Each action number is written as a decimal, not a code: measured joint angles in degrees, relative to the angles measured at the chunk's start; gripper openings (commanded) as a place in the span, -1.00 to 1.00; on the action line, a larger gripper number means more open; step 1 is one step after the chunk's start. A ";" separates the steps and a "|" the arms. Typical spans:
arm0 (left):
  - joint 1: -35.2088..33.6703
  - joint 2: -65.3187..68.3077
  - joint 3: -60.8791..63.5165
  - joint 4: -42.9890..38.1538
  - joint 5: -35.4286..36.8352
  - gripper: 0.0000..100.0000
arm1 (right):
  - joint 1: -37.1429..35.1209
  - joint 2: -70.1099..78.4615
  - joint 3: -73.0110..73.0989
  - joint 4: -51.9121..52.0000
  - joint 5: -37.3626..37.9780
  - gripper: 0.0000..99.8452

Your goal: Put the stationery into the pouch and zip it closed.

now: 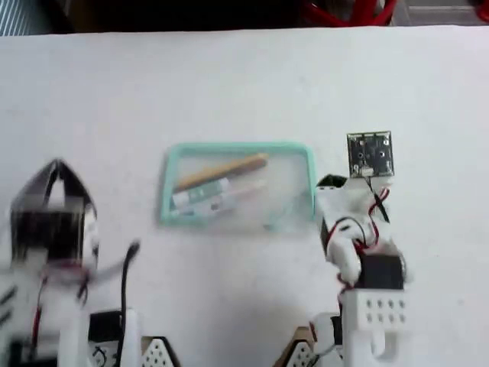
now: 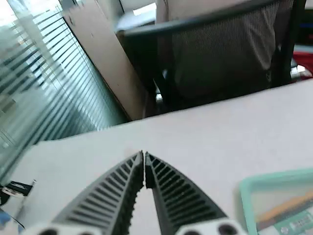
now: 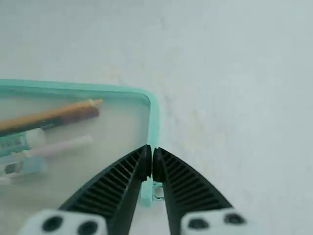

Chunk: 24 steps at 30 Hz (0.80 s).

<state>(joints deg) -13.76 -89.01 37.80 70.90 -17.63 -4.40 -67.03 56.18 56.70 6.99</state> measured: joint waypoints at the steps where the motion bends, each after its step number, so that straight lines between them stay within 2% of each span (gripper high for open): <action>1: 0.00 -4.48 -1.23 1.93 0.00 -0.95 | -1.05 -3.34 -3.43 4.48 0.26 -0.96; 4: 0.00 -14.33 -3.60 4.57 0.00 -0.95 | -3.69 -15.21 -13.36 13.01 2.81 -0.96; 10: 1.49 -14.59 -0.79 6.07 0.00 -0.95 | -8.62 -34.81 -17.85 15.30 9.93 -0.96; 16: 17.49 -15.47 10.81 4.40 0.00 -0.95 | -9.14 -36.22 -17.85 17.93 10.55 -0.96; 20: 16.26 -15.56 12.31 3.87 0.00 -0.95 | -9.14 -36.31 -18.55 18.11 10.55 -0.96; 24: 14.59 -15.56 9.49 10.99 0.00 -0.94 | -9.14 -36.40 -21.71 18.11 10.55 -0.96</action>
<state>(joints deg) 0.84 -104.57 47.30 81.89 -17.63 -13.54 -103.43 34.46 74.81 17.54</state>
